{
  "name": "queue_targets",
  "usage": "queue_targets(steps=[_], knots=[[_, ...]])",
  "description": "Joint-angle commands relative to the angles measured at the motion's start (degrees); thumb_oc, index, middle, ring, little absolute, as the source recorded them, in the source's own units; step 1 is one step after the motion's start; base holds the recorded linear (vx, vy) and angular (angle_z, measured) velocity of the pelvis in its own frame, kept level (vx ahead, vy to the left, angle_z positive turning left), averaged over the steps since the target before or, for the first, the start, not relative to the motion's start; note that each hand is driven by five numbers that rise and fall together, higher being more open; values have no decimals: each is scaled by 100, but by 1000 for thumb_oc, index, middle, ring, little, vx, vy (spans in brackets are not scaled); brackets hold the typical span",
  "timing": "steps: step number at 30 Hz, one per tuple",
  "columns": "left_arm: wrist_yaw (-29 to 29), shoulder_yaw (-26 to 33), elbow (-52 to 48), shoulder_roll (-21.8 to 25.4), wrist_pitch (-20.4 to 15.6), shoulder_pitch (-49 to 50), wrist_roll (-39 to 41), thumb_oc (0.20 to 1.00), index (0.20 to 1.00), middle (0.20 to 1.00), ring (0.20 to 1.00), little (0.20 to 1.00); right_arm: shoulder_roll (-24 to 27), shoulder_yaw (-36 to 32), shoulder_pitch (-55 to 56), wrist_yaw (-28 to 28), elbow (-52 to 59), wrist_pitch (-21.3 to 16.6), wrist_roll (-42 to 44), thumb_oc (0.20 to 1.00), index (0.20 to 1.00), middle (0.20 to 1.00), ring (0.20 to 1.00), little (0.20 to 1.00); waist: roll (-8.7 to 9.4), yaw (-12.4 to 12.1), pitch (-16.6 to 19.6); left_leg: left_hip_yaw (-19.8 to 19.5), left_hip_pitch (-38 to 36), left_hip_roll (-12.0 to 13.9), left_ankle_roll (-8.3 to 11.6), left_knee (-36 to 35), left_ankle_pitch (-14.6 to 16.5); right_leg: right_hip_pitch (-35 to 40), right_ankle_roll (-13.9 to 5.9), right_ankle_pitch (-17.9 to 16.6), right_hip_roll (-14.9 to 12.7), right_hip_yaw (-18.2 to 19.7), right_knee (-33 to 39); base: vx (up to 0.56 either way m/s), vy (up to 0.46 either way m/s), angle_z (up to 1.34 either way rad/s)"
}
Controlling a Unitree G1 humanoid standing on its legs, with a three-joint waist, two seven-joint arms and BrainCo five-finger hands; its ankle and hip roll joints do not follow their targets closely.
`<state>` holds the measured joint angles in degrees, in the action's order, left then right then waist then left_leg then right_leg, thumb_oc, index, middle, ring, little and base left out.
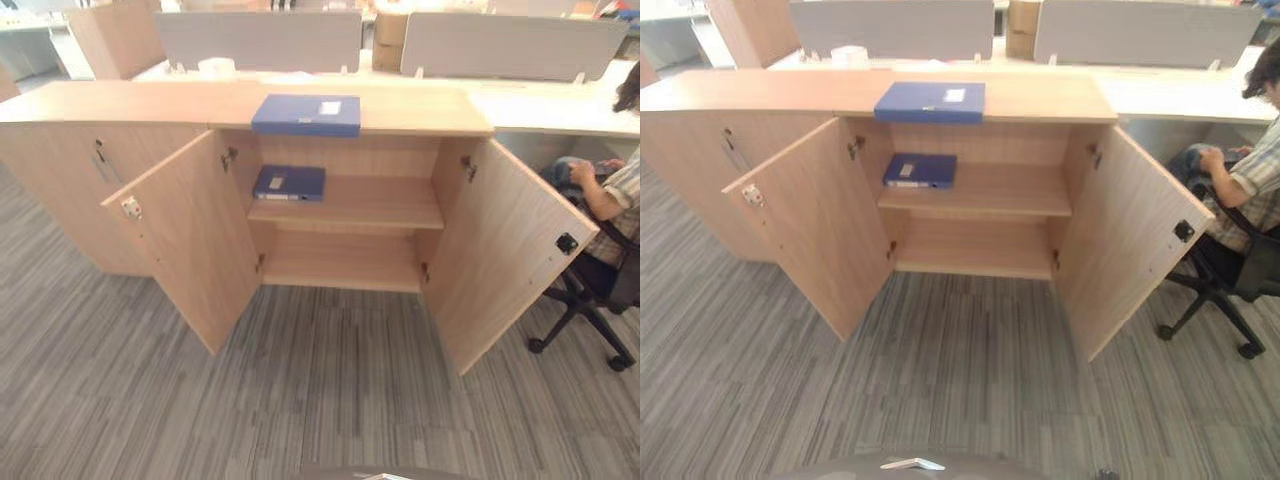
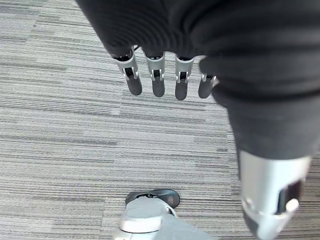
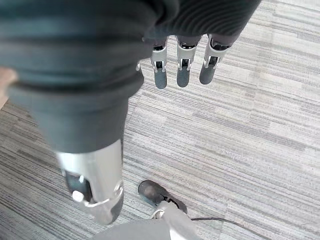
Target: Put the empty folder in the office cabinet
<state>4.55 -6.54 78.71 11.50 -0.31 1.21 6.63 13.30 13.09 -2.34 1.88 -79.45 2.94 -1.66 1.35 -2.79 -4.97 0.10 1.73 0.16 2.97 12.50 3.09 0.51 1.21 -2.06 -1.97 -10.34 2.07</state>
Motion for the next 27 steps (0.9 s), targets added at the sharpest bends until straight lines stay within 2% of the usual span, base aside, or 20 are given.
queue_targets(steps=[1, 4, 5, 6, 8, 10, 12, 13, 14, 15, 16, 17, 19, 20, 21, 22, 23, 24, 25, 27], knots=[[-78, 104, 96, 195, -56, -202, 301, 1000, 1000, 1000, 1000, 1000, 349, 149, -335, -107, -93, 80, 40, 1000, 1000, 1000, 1000, 1000, 116, 2, -272, 25, 634, -28, 130, 829, 69, 475, -357, 832, -346, 70, -403, 41, 20, 3], [-103, 133, 140, 195, -42, -177, 318, 1000, 1000, 1000, 1000, 1000, 421, 121, -382, -128, -109, 109, 23, 1000, 1000, 1000, 1000, 1000, 110, -49, -262, 162, 873, 162, 111, 492, 62, 564, -436, 923, -378, 53, -337, 143, 51, -19], [-106, 138, 155, 202, -44, -147, 321, 1000, 1000, 1000, 1000, 1000, 443, 100, -373, -130, -103, 115, 20, 1000, 1000, 1000, 1000, 1000, 92, -79, -242, 161, 951, 247, 122, 260, -46, 617, -470, 954, -385, 50, -311, 201, 127, -13], [-106, 141, 189, 211, -54, -99, 359, 1000, 1000, 1000, 1000, 1000, 475, 66, -355, -137, -90, 110, 37, 1000, 1000, 1000, 1000, 1000, -8, -158, -243, -7, 1168, 436, 251, -301, -588, 758, -530, 1023, -366, 70, -242, 293, 191, 3], [-114, 151, 205, 229, -82, -47, 423, 1000, 1000, 1000, 1000, 1000, 507, 16, -324, -150, -104, 101, 48, 1000, 1000, 1000, 1000, 1000, -82, -250, -264, -199, 1335, 591, 369, -968, -939, 982, -593, 1106, -398, 131, -161, 299, 181, 17], [-116, 216, 233, 250, -92, 11, 496, 1000, 1000, 1000, 1000, 1000, 506, -33, -285, -136, -182, 93, 29, 1000, 1000, 1000, 1000, 1000, -135, -383, -266, -416, 1328, 580, 502, -1477, -1145, 1287, -702, 1189, -446, 271, -43, 343, 176, 1], [-82, 275, 289, 236, -85, 54, 456, 1000, 1000, 1000, 1000, 1000, 477, -16, -282, -87, -218, 106, -40, 1000, 1000, 1000, 1000, 1000, -189, -429, -165, -553, 1186, 554, 495, -1635, -1129, 1349, -740, 1216, -443, 366, -47, 286, 186, -33], [-86, 344, 350, 192, -82, 125, 454, 1000, 1000, 1000, 1000, 1000, 411, -52, -213, -39, -268, 114, -129, 1000, 1000, 1000, 1000, 1000, -215, -472, 8, -693, 1098, 440, 481, -1614, -1256, 1438, -872, 1220, -572, 449, -28, 324, 284, -51], [-92, 387, 393, 178, -93, 166, 445, 1000, 1000, 1000, 1000, 1000, 366, -101, -163, -18, -280, 117, -129, 1000, 1000, 1000, 1000, 1000, -169, -500, 110, -674, 1025, 338, 421, -1573, -1213, 1463, -975, 1201, -725, 469, -63, 326, 285, -54], [-92, 386, 393, 180, -93, 168, 445, 1000, 1000, 1000, 1000, 1000, 365, -102, -160, -18, -279, 118, -130, 1000, 1000, 1000, 1000, 1000, -160, -504, 110, -667, 1020, 330, 417, -1573, -1210, 1466, -978, 1204, -735, 471, -62, 321, 301, -83], [-103, 486, 458, 185, -96, 249, 412, 1000, 1000, 1000, 1000, 1000, 266, -112, -117, 32, -253, 113, -156, 1000, 1000, 1000, 1000, 1000, -66, -539, 250, -536, 857, 124, 268, -1516, -1056, 1370, -1169, 1077, -1045, 542, -319, 278, 269, -89], [-107, 506, 463, 193, -87, 270, 396, 1000, 1000, 1000, 1000, 1000, 233, -105, -102, 50, -244, 119, -165, 1000, 1000, 1000, 1000, 1000, -35, -552, 290, -469, 774, 70, 226, -1532, -1009, 1299, -1229, 1023, -1153, 570, -454, 366, 370, -90], [-116, 517, 434, 188, -93, 290, 369, 1000, 1000, 1000, 1000, 1000, 150, -52, -76, 100, -212, 127, -191, 1000, 1000, 1000, 1000, 1000, 55, -573, 347, -265, 494, -133, 51, -1602, -863, 993, -1376, 620, -1525, 557, -1050, 166, 225, -41], [-116, 517, 434, 188, -93, 290, 369, 1000, 1000, 1000, 1000, 1000, 150, -52, -76, 100, -212, 127, -191, 1000, 1000, 1000, 1000, 1000, 55, -573, 347, -265, 494, -133, 51, -1602, -863, 993, -1376, 620, -1525, 557, -1050, 84, 185, -31], [-112, 497, 409, 180, -91, 236, 379, 1000, 1000, 1000, 1000, 1000, 156, -91, -95, 90, -168, 125, -160, 1000, 1000, 1000, 1000, 1000, 75, -561, 324, -213, 386, -246, -48, -1634, -785, 788, -1406, 284, -1730, 501, -1397, 187, 316, -44], [-110, 479, 392, 212, -78, 203, 379, 1000, 1000, 1000, 1000, 1000, 166, -185, -102, 51, -135, 126, -82, 1000, 1000, 1000, 1000, 1000, 87, -490, 321, -168, 181, -429, -177, -1689, -639, 546, -1269, -153, -2024, 392, -1860, 187, 317, -59], [-110, 479, 392, 213, -78, 202, 379, 1000, 1000, 1000, 1000, 1000, 165, -185, -101, 50, -134, 127, -82, 1000, 1000, 1000, 1000, 1000, 92, -491, 318, -166, 179, -436, -180, -1688, -638, 543, -1272, -148, -2032, 396, -1869, 207, 283, -39], [-130, 498, 382, 254, -81, 180, 406, 1000, 1000, 1000, 1000, 1000, 153, -192, -114, 25, -120, 115, -58, 1000, 1000, 1000, 1000, 1000, 111, -460, 320, -137, 93, -486, -205, -1727, -559, 466, -1220, -324, -2141, 274, -1898, 129, 121, 9], [-146, 485, 343, 313, -103, 115, 471, 1000, 1000, 1000, 1000, 1000, 132, -149, -129, 0, -76, 116, -27, 1000, 1000, 1000, 1000, 1000, 107, -396, 291, -161, 31, -509, -234, -1750, -462, 232, -1150, -567, -2140, 146, -1791, 154, 134, 30], [-164, 422, 284, 322, -111, 17, 498, 1000, 1000, 1000, 1000, 1000, 139, -160, -150, -25, -56, 125, 46, 1000, 1000, 1000, 1000, 1000, -5, -288, 233, -243, 11, -453, -251, -1750, -425, -34, -1111, -445, -1986, 72, -1524, 102, 51, 17]])
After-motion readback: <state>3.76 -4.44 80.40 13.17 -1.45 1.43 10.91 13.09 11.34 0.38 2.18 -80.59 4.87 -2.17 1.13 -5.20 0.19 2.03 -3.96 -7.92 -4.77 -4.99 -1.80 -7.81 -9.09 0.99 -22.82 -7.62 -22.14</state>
